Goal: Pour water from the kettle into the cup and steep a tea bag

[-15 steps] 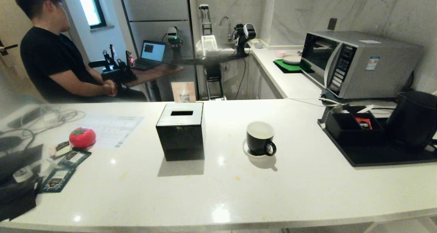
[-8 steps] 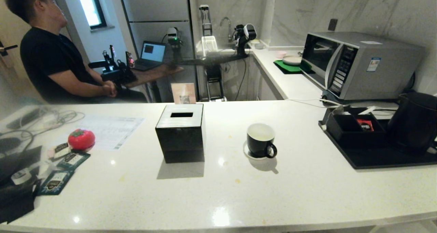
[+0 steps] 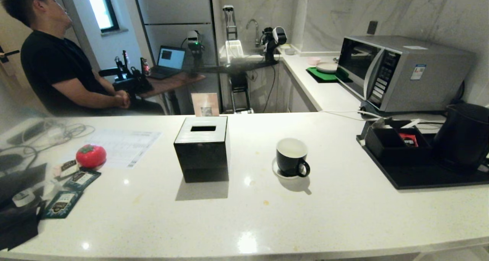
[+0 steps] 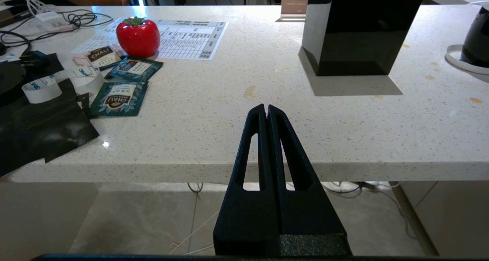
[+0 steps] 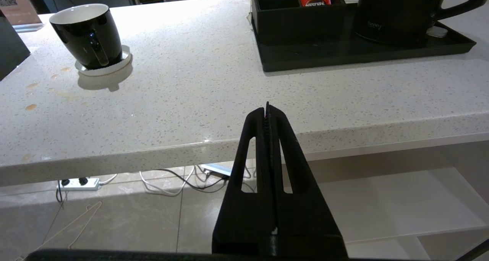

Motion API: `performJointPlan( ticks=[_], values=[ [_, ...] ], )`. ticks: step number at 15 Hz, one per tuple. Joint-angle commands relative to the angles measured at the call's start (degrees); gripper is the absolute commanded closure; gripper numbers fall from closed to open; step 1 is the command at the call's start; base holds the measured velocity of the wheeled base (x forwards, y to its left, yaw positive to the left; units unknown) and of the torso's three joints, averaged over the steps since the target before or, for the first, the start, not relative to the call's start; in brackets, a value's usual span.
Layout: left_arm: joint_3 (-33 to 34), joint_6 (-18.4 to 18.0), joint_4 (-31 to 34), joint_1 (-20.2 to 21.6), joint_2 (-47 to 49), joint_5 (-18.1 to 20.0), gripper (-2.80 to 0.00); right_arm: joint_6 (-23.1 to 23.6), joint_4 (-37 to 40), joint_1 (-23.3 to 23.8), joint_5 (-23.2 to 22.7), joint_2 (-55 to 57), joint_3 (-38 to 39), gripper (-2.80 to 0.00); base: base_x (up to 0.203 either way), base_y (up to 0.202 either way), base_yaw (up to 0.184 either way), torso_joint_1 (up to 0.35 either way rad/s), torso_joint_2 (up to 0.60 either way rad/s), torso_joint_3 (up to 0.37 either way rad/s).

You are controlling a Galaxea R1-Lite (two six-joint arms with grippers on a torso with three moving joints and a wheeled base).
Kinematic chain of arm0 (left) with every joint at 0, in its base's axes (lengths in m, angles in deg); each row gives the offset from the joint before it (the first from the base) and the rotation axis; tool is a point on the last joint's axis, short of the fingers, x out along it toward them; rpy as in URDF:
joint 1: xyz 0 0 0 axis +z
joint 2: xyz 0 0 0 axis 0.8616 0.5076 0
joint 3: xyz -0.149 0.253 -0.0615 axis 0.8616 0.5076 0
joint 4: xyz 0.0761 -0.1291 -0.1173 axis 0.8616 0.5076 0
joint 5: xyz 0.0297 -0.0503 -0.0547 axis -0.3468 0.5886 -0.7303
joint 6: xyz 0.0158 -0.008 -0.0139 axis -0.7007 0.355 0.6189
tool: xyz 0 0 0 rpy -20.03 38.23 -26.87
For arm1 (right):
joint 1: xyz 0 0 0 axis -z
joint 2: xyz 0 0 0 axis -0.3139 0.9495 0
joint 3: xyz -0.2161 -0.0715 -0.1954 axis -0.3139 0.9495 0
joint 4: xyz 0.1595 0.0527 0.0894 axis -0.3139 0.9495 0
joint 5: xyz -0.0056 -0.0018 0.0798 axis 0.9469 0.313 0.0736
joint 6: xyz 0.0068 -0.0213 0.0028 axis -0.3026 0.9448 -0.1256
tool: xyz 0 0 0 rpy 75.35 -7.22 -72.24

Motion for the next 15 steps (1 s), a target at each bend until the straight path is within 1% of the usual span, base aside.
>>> performJointPlan(
  ticks=[1,12,14,15],
  values=[
    [0.0,0.0,0.0,0.0,0.0,0.0,0.0,0.0,0.0,0.0,0.1,0.1,0.0,0.0,0.0,0.0,0.0,0.0,0.0,0.0],
    [0.0,0.0,0.0,0.0,0.0,0.0,0.0,0.4,0.0,0.0,0.1,0.1,0.0,0.0,0.0,0.0,0.0,0.0,0.0,0.0],
    [0.0,0.0,0.0,0.0,0.0,0.0,0.0,0.4,-1.7,-0.1,0.3,4.0,0.0,0.0,0.0,0.0,0.0,0.0,0.0,0.0],
    [0.0,0.0,0.0,0.0,0.0,0.0,0.0,0.3,-4.1,-0.3,0.3,7.8,0.0,0.0,0.0,0.0,0.0,0.0,0.0,0.0]
  ],
)
